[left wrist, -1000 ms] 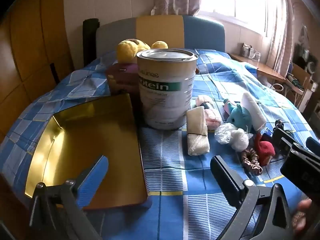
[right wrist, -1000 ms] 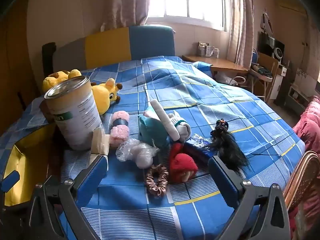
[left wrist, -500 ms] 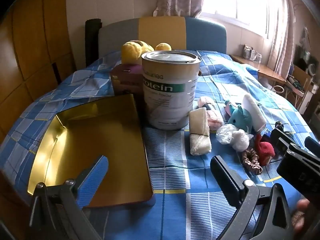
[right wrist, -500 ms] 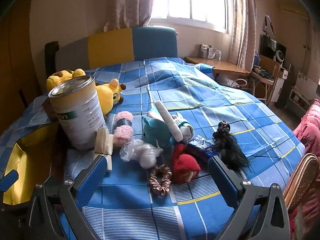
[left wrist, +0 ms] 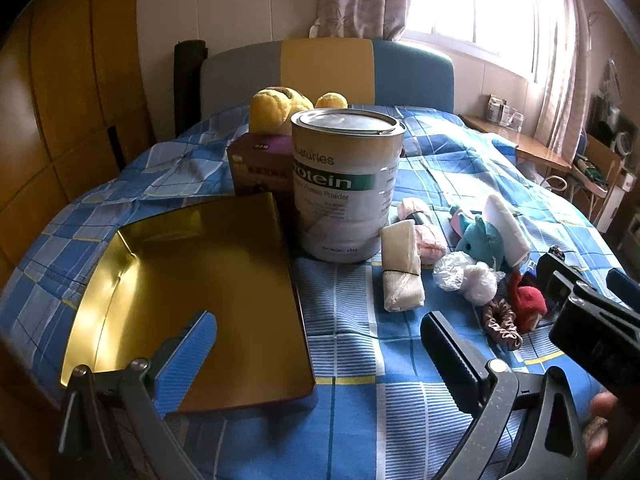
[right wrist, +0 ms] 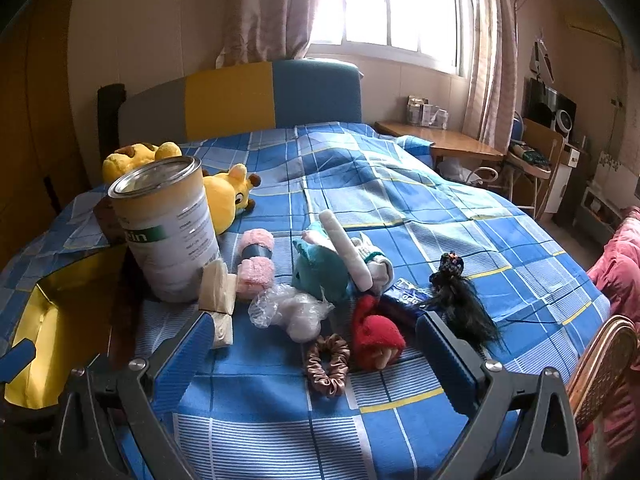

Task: Organize soft objects

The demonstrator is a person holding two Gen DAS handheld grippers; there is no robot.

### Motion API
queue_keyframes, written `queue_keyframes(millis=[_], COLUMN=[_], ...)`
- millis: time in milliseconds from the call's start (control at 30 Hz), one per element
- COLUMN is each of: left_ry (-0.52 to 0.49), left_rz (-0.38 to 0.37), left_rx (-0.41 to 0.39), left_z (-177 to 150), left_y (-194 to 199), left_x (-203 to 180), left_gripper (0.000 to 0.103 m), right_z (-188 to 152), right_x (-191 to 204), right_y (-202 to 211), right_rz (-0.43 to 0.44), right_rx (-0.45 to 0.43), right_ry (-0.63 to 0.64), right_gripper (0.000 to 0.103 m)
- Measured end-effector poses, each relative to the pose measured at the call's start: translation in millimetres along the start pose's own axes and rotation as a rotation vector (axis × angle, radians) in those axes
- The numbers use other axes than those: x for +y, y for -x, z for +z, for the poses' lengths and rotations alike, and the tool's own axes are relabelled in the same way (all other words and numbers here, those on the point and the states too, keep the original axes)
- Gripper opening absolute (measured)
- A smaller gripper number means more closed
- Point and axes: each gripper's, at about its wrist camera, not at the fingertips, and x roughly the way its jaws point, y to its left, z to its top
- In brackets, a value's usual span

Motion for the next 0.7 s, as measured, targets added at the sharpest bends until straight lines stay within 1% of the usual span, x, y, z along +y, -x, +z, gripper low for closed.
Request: queue_keyframes(millis=[700], left_ry=[-0.001], left_rz=[-0.015], left_rx=[0.013], left_z=[-0.9], left_y=[-2.7], left_x=[-1.2], left_gripper=[0.103], right_z=[2.8], right_x=[-2.9], right_y=[-1.4], right_rz=[0.001], right_rx=[0.001], right_ry=[0.000], right_gripper=[0.103])
